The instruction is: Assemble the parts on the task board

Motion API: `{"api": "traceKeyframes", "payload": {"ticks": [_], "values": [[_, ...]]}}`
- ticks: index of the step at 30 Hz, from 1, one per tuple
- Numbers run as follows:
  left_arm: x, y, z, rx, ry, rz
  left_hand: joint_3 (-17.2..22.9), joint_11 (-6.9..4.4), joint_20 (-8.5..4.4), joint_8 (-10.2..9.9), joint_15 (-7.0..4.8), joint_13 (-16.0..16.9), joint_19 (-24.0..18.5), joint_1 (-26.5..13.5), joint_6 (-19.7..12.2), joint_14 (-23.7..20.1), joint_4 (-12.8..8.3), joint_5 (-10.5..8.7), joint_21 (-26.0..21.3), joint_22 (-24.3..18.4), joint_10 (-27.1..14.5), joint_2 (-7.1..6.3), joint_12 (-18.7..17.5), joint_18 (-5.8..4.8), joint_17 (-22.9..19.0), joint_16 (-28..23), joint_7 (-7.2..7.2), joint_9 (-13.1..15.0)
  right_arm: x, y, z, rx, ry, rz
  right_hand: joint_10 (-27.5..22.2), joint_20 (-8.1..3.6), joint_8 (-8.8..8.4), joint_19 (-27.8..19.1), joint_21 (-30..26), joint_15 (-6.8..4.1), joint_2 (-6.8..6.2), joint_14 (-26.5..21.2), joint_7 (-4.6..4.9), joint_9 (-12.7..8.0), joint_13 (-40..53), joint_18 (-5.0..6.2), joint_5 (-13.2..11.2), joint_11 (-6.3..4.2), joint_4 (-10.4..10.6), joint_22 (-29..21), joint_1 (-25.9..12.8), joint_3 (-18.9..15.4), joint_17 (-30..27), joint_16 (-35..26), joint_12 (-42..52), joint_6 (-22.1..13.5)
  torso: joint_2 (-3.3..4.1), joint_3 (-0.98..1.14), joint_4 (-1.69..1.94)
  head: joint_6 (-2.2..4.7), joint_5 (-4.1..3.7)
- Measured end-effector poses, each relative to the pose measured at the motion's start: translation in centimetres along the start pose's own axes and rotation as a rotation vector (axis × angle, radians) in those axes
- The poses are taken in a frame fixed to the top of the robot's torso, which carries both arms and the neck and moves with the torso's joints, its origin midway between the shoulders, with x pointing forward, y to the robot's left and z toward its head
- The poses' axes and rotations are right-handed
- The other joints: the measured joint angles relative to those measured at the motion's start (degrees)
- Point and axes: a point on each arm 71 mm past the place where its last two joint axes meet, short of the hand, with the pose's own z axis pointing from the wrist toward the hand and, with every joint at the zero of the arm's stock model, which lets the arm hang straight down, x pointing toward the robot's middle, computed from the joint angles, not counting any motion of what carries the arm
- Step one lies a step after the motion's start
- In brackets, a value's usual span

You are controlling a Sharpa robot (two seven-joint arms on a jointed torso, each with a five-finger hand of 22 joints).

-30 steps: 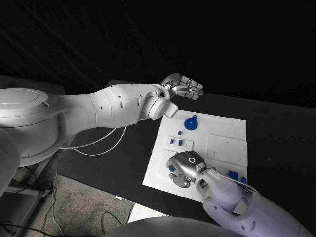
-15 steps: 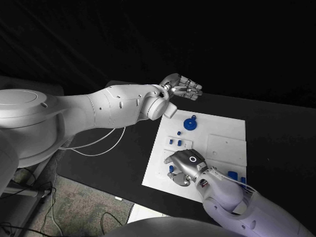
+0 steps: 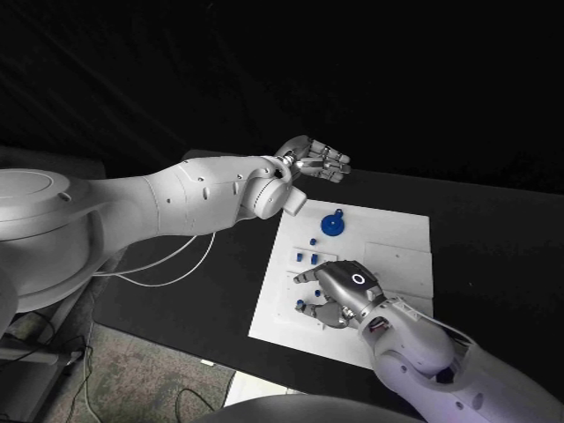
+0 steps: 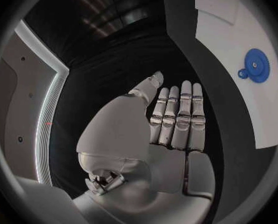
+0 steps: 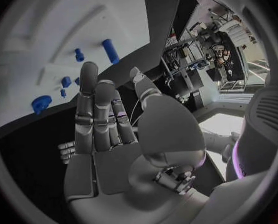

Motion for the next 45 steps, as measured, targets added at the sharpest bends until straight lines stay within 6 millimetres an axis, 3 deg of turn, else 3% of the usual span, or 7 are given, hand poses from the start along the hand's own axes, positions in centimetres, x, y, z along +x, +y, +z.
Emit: {"api": "traceKeyframes", "payload": {"ticks": [5,12,17,22,27,35,45], "values": [[-0.8,0.2,-0.4,-0.004,-0.012,0.002,0.00,0.00,0.00,0.00,0.00,0.00,0.00,0.00,0.00,0.00,0.00,0.00,0.00,-0.18,0.00,0.00,0.00,0.00,0.00,0.00,0.00,0.00,-3.1,-2.5,-1.4,0.060,-0.044,0.093,6.08,-0.75,0.00,0.26,0.77,-0.75,2.67,0.77,0.21,0.00,0.07,0.00,0.42,-1.38,-0.77,-0.50,-2.37,-1.71,0.21,0.00,1.28,1.71,-0.07,0.10,-0.21,0.85,-1.94],[-2.1,0.5,-1.0,-0.009,-0.033,0.005,0.00,0.00,0.00,0.00,0.00,0.00,0.00,0.00,0.00,0.00,0.00,0.00,0.00,-0.27,0.00,0.00,0.00,0.00,0.00,0.00,0.00,0.00,-6.6,-6.8,-4.0,0.179,-0.047,0.209,17.91,-3.83,0.00,0.10,2.14,-3.70,3.54,1.43,-1.54,0.16,5.71,-3.10,0.78,-5.68,-0.81,-0.50,-3.24,-3.53,0.81,0.00,9.04,4.14,-0.39,0.47,-0.80,1.91,-4.84],[-2.9,0.9,-1.6,-0.015,-0.044,0.002,0.00,0.00,0.00,0.00,0.00,0.00,0.00,0.00,0.00,0.00,0.00,0.00,0.00,-0.34,0.00,0.00,0.00,0.00,0.00,0.00,0.00,0.00,-8.1,-10.5,-6.3,0.316,0.000,0.287,10.84,-5.16,0.00,0.01,5.23,-4.72,4.97,2.44,-2.54,0.77,36.05,-4.41,0.77,-7.10,0.64,0.41,-4.23,-5.33,3.81,1.56,36.89,6.13,-0.77,0.84,-1.29,2.38,-7.07],[-3.3,1.2,-2.4,-0.017,-0.046,-0.006,0.00,0.00,0.22,0.00,0.00,0.00,0.21,-0.23,0.00,0.00,0.00,0.00,0.00,-0.45,0.00,0.23,0.00,0.00,0.00,0.00,0.00,0.00,-8.3,-13.5,-9.2,0.488,0.106,0.380,12.05,-5.23,0.00,0.08,12.72,-4.72,6.32,2.44,-3.11,2.68,60.02,-4.41,-0.60,-7.16,2.76,6.22,-4.53,-2.76,15.61,10.87,57.36,7.58,-1.23,1.12,-1.80,2.67,-9.22],[-3.6,1.5,-3.0,-0.011,-0.044,-0.015,-0.52,-0.16,0.21,0.00,0.21,0.00,0.21,-0.40,-0.21,-0.21,0.52,0.00,0.00,-0.85,0.15,0.05,0.00,-0.01,0.00,0.00,-0.21,0.00,-7.9,-15.4,-11.6,0.671,0.213,0.480,12.94,-5.23,0.00,0.08,15.38,-4.72,3.64,2.44,-3.01,3.87,65.41,-4.42,-4.24,-6.87,4.64,9.32,-7.00,6.10,19.02,11.93,59.66,7.00,-1.63,1.27,-2.19,2.72,-10.60],[-3.8,1.9,-3.9,0.002,-0.033,-0.030,-5.72,-0.32,0.84,0.00,0.63,0.00,-0.41,-1.99,-0.86,-1.66,2.55,1.74,0.00,-2.70,0.74,-0.45,0.00,0.00,0.00,0.00,-0.44,0.03,-7.2,-15.8,-13.5,0.853,0.366,0.578,13.96,-5.02,0.00,0.29,19.07,-4.50,1.85,2.66,-2.69,5.10,68.00,-4.41,-4.59,-6.66,7.79,13.33,-9.32,6.51,21.58,12.59,59.66,5.84,-2.14,1.40,-2.62,2.43,-11.88],[-3.5,2.0,-4.2,0.019,-0.012,-0.043,-18.85,-0.13,1.35,0.00,1.14,0.05,-0.92,-0.95,-2.38,-3.18,6.45,-3.52,0.00,-6.74,1.34,1.46,0.00,0.00,0.02,0.00,-0.33,0.06,-6.5,-15.3,-13.2,0.890,0.465,0.590,14.58,-4.79,0.00,0.08,20.19,-4.29,0.41,2.86,-2.29,5.83,69.87,-4.42,-5.71,-6.46,12.71,15.69,-13.42,4.95,23.41,13.46,59.66,4.02,-2.24,1.16,-2.58,2.23,-12.19]]}}
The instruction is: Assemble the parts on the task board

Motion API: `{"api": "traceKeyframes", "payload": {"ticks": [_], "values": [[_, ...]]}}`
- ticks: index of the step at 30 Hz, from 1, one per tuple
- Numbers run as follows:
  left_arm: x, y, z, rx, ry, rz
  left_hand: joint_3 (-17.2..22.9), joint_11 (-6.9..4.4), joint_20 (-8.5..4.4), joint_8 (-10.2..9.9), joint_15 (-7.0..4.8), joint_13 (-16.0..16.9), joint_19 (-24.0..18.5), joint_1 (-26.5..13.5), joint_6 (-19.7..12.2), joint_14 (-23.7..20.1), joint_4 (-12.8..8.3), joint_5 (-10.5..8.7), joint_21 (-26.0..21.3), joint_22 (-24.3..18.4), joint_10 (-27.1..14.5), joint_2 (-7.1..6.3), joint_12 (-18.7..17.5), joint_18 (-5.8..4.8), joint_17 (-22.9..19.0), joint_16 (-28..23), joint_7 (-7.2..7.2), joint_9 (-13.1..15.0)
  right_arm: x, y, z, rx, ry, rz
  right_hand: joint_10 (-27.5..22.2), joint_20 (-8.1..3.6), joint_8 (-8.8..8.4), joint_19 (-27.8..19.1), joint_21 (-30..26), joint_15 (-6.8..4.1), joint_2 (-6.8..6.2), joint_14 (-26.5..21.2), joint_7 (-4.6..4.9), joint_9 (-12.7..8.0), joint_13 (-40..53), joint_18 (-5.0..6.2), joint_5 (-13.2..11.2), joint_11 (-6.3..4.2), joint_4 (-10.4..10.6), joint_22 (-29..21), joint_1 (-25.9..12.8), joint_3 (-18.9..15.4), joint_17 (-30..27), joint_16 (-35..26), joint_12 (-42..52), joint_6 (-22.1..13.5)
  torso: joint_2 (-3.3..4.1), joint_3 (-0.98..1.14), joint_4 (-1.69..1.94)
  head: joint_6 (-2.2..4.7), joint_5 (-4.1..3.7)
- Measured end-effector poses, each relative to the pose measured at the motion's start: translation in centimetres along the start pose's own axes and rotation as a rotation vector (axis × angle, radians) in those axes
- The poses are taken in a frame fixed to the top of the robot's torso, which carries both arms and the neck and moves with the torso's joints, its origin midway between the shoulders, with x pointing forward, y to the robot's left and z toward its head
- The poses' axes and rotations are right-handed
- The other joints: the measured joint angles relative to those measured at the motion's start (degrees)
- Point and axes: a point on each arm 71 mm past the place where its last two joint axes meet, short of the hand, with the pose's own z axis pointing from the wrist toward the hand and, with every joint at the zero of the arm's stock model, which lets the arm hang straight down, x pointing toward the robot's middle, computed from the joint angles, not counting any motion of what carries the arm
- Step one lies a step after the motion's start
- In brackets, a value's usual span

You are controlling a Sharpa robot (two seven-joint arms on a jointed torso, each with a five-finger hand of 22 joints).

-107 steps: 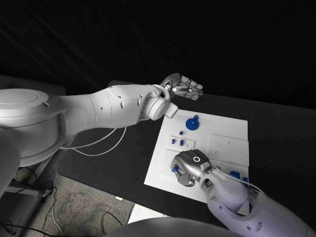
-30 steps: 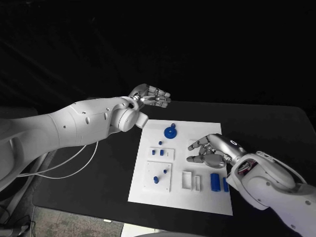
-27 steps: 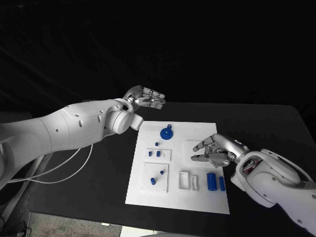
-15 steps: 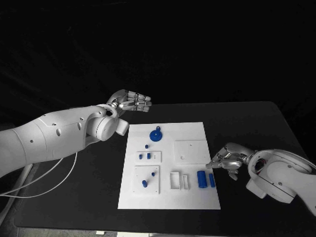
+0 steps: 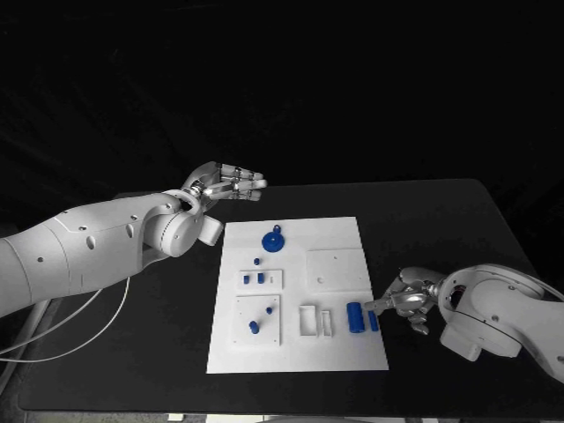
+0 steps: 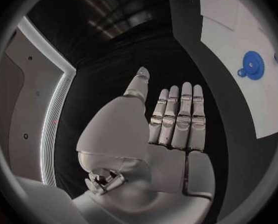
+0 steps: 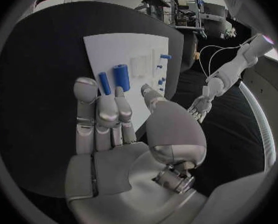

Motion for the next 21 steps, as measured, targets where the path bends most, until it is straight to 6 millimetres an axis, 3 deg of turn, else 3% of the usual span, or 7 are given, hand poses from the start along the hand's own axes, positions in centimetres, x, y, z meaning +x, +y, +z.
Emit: {"api": "traceKeyframes", "payload": {"ticks": [6,21], "values": [[0.2,0.0,0.0,0.007,0.012,-0.005,0.46,-0.20,0.20,0.00,0.19,0.00,-0.21,-1.37,-0.51,-0.18,1.59,-0.70,0.00,-1.45,0.20,-1.36,0.00,0.00,0.00,0.00,0.15,0.00,0.4,0.5,0.6,0.007,0.021,-0.021,0.20,0.00,0.00,0.00,0.00,0.00,-1.06,0.00,0.20,0.23,0.71,0.00,-1.97,0.20,3.21,1.31,-0.28,0.86,0.59,0.00,0.00,-1.00,0.10,-0.08,0.04,-0.22,0.19],[0.7,-0.1,-0.1,0.015,0.036,-0.015,1.35,0.02,0.41,0.00,0.40,0.04,-0.41,-2.39,-1.00,-0.82,3.39,-0.93,0.23,-2.47,-0.02,-2.37,0.00,0.00,-0.09,0.00,0.23,-0.01,1.8,1.2,2.3,0.024,0.052,-0.088,0.19,0.21,0.00,0.21,-0.80,0.21,-1.18,0.20,0.60,-0.24,1.16,-0.03,-2.17,0.21,3.71,2.85,-0.16,0.59,0.90,0.00,-0.29,-1.83,0.21,-0.04,-0.04,-0.75,0.96]]}}
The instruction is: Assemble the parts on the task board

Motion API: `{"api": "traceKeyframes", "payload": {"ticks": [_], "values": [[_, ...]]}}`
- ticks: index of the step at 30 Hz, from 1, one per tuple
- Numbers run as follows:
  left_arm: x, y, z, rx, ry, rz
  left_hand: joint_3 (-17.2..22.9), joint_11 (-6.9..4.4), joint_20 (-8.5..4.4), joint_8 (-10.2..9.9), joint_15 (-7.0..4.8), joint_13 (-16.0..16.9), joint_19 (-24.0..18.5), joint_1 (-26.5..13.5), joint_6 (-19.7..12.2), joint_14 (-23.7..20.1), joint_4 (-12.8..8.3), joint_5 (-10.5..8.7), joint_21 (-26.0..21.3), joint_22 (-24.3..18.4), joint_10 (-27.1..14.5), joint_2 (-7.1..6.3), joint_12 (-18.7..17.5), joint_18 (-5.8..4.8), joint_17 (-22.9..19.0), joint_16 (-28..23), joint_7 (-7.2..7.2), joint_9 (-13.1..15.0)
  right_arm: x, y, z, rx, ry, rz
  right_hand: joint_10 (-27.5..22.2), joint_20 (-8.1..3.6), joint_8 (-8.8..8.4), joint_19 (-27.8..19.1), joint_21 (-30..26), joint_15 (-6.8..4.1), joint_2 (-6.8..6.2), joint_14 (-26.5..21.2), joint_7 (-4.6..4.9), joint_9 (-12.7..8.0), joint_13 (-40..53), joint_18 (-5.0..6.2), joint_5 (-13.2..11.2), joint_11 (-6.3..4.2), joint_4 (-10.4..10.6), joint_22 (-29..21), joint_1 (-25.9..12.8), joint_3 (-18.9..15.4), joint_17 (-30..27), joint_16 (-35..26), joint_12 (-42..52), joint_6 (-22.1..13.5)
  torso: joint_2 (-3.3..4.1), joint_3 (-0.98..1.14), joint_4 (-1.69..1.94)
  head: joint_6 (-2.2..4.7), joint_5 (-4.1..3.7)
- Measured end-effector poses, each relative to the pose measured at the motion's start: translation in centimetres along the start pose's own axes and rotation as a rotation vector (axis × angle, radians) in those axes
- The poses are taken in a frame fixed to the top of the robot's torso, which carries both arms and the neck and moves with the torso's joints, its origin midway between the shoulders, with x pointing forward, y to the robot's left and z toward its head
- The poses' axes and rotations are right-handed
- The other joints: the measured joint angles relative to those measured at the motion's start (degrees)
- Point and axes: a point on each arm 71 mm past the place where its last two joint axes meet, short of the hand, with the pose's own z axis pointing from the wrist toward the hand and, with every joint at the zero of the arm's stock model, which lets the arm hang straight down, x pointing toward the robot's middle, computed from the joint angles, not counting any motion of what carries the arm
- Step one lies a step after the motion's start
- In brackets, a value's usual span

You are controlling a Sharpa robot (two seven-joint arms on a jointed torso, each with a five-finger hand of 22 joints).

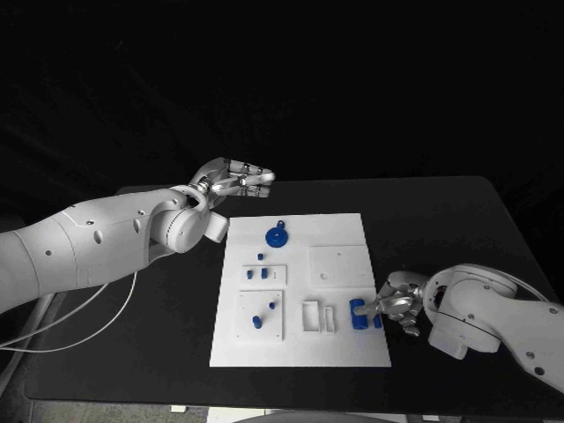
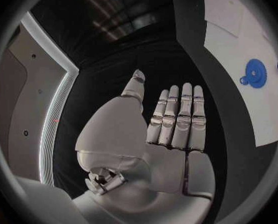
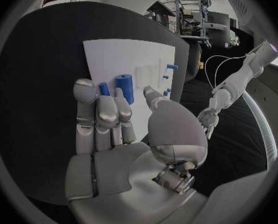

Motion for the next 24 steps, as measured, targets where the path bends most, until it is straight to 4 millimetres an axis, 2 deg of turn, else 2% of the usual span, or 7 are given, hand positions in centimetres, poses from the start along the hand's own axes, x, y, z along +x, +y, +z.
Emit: {"api": "traceKeyframes", "payload": {"ticks": [6,10,14,20,21,24], "values": [[0.1,0.0,0.0,0.001,0.005,-0.002,0.24,-0.21,0.00,0.00,0.00,0.00,0.00,0.00,0.00,0.00,0.23,0.00,0.00,-0.08,-0.20,0.00,0.00,0.00,0.00,0.00,0.00,0.00,0.2,0.2,0.7,0.009,-0.002,-0.027,0.00,0.00,0.00,0.00,-0.39,0.00,0.38,0.00,-0.19,-0.01,0.00,-0.01,-0.23,0.00,-0.29,0.27,-0.38,0.04,0.00,0.00,-0.22,-0.21,0.02,0.00,-0.05,-0.21,0.21],[0.1,0.0,-0.1,0.001,0.007,-0.003,0.24,-0.21,0.00,0.00,0.20,0.00,0.00,0.00,0.00,-0.19,0.23,0.00,0.00,-0.08,-0.20,0.00,0.00,0.00,0.00,0.00,0.00,-0.01,0.5,0.5,1.3,0.014,-0.002,-0.044,0.00,0.00,0.00,0.00,-0.44,0.00,1.59,0.00,-0.18,-0.01,0.09,-0.01,-0.23,0.00,-2.06,0.90,-1.58,-0.76,0.11,0.00,-0.22,-0.21,0.03,0.00,-0.07,-0.31,0.34],[0.2,0.0,-0.1,0.001,0.011,-0.005,0.24,0.00,0.00,0.00,0.19,0.00,0.00,0.00,0.00,-0.19,0.23,0.00,0.00,-0.15,-0.41,0.00,0.00,0.00,0.00,0.00,0.00,-0.01,0.9,1.0,1.8,0.013,-0.001,-0.062,0.00,0.00,0.19,0.00,-0.44,0.00,1.58,0.00,-0.19,0.10,0.15,-0.01,-0.23,0.00,-2.20,1.09,-1.58,-0.90,0.11,0.00,-0.23,-0.20,0.03,0.00,-0.03,-0.43,0.47],[0.2,0.0,-0.1,-0.001,0.015,-0.006,0.39,0.00,0.00,0.00,-0.01,-0.01,0.00,0.01,0.00,-0.40,0.39,0.00,0.00,-0.14,-0.41,0.00,0.00,0.00,0.00,0.00,0.00,-0.01,1.1,1.9,2.4,0.007,-0.002,-0.081,0.00,0.00,0.52,0.00,-0.69,0.00,2.65,0.00,-0.30,0.13,0.25,-0.41,-0.23,0.00,-3.30,1.66,-1.87,-1.70,0.26,0.00,-0.23,-0.09,0.07,-0.07,-0.03,-0.55,0.59],[0.2,0.0,-0.1,-0.002,0.015,-0.006,0.39,0.00,0.00,0.00,-0.01,-0.01,0.00,0.01,0.00,-0.40,0.39,0.00,0.00,-0.14,-0.41,0.00,0.00,0.01,0.01,0.00,0.00,-0.01,1.2,2.0,2.5,0.006,-0.002,-0.084,0.00,0.00,0.51,0.00,-0.95,0.00,3.17,0.00,-0.29,0.17,0.25,-0.43,-0.23,0.00,-3.68,1.77,-1.90,-2.08,0.26,0.00,-0.23,-0.08,0.07,-0.08,-0.03,-0.61,0.59],[0.3,0.0,0.0,-0.003,0.018,-0.006,0.39,0.00,0.00,0.00,-0.01,-0.01,0.00,0.01,0.00,-0.40,0.39,0.00,0.00,-0.14,-0.41,0.00,0.00,0.00,0.01,0.00,0.00,-0.01,1.5,2.7,2.7,-0.003,0.003,-0.094,0.00,0.00,0.50,0.00,-1.00,0.00,3.18,0.00,-0.24,0.18,0.24,-0.43,-0.23,0.00,-4.01,1.88,-1.91,-2.08,0.26,0.00,-0.23,-0.05,0.07,-0.10,-0.01,-0.69,0.68]]}}
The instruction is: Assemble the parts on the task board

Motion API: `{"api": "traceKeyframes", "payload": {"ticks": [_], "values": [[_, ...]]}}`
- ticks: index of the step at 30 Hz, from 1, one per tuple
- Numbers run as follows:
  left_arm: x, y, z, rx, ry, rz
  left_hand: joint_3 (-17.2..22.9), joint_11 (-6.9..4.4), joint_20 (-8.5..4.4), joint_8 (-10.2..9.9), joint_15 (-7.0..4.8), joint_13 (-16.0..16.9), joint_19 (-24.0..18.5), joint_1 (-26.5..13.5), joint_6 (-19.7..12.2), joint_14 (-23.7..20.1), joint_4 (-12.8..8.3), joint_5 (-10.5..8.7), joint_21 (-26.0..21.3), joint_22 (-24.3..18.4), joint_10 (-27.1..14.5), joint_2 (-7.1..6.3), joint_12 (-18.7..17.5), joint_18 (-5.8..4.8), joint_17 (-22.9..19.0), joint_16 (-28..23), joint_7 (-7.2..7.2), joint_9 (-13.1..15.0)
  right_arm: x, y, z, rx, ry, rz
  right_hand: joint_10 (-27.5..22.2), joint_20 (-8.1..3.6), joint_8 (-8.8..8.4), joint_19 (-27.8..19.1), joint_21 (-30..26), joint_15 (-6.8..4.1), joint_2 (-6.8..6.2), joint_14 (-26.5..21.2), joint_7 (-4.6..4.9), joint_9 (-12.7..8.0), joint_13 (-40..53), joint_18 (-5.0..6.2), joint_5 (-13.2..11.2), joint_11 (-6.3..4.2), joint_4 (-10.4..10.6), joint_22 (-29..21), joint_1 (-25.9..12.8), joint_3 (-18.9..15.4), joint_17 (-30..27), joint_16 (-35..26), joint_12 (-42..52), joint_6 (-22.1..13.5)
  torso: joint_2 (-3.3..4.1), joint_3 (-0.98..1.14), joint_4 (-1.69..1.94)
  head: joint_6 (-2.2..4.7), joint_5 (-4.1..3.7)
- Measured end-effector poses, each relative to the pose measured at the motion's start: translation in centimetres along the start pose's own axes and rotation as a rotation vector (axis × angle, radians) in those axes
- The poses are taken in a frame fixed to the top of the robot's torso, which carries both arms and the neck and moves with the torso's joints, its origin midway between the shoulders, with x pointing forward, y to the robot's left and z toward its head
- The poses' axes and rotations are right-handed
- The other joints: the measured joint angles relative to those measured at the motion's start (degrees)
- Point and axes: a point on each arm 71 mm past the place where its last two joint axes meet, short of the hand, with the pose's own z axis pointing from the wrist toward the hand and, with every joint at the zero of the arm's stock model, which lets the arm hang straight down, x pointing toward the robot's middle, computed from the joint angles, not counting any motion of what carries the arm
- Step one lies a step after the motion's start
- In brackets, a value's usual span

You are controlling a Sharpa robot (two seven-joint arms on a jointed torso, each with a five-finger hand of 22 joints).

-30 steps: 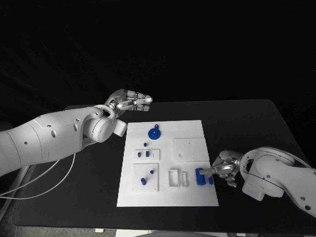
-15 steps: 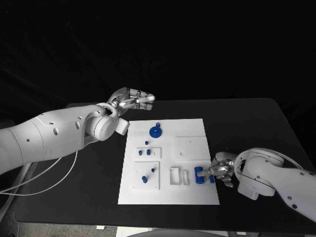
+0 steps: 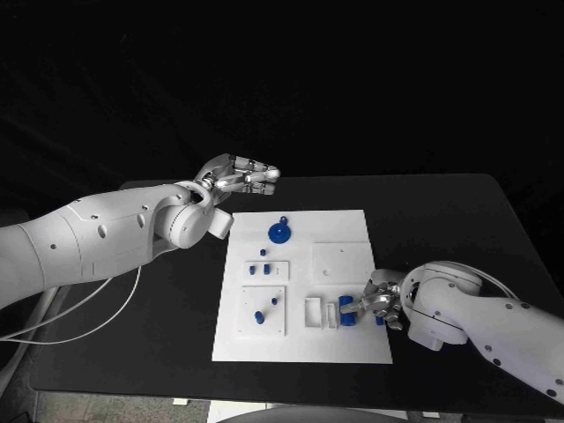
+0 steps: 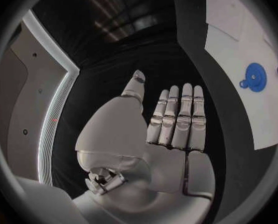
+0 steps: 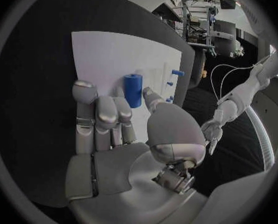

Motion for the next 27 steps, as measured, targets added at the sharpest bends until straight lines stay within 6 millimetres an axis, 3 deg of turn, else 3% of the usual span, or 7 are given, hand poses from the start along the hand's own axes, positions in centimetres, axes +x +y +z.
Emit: {"api": "traceKeyframes", "payload": {"ticks": [5,17,23,27], "values": [[0.0,0.0,0.0,-0.004,0.003,0.000,0.00,0.00,0.00,0.00,0.20,0.00,0.00,0.00,0.00,-0.20,0.00,0.00,0.00,0.00,0.00,0.00,0.00,0.00,0.00,0.00,0.00,0.00,0.5,1.0,0.3,-0.018,0.011,-0.011,0.00,0.00,-0.01,0.00,0.00,0.00,0.16,0.00,0.07,0.00,0.00,-0.01,0.45,0.00,-0.14,0.06,0.16,-0.11,0.00,0.00,0.00,0.07,0.00,-0.01,0.01,-0.09,0.17],[0.1,0.1,0.1,-0.013,0.007,0.000,0.00,0.00,0.00,0.00,0.20,0.00,0.00,0.00,0.00,-0.20,0.00,0.00,0.00,0.01,0.00,0.00,0.00,0.00,0.00,0.00,0.00,-0.01,1.3,2.1,0.7,-0.041,0.033,-0.024,0.00,0.00,-0.01,0.00,-0.26,0.00,1.68,0.00,0.19,0.00,-0.01,0.00,2.36,0.00,-3.08,0.64,0.60,-1.38,0.06,0.00,0.21,0.20,0.02,-0.02,-0.06,-0.21,0.37],[0.2,0.1,0.1,-0.017,0.009,0.000,0.00,0.00,0.00,0.00,0.20,-0.01,0.00,0.00,0.00,-0.20,0.00,0.00,0.00,0.01,0.00,0.00,0.00,0.00,0.00,0.00,0.00,-0.01,1.5,2.2,0.8,-0.050,0.040,-0.024,0.00,0.00,-0.01,0.00,-0.26,0.00,3.35,0.00,0.25,0.08,-0.01,-0.01,4.39,0.00,-4.81,0.80,0.72,-1.83,0.06,0.00,0.24,0.29,0.02,0.03,-0.10,-0.31,0.52],[0.2,0.1,0.1,-0.020,0.009,0.000,0.00,0.00,0.00,0.00,0.20,-0.01,0.00,0.00,0.00,-0.20,0.00,0.00,0.21,0.01,0.00,0.00,0.00,0.00,0.00,0.00,0.00,-0.01,1.6,2.2,0.9,-0.053,0.036,-0.021,0.30,0.00,-0.02,0.00,-0.26,0.01,4.46,0.00,-0.43,0.11,-0.19,-0.04,5.44,-0.29,-5.85,0.97,0.36,-0.97,-0.10,-0.25,0.23,1.50,0.03,0.05,-0.12,-0.32,0.63]]}}
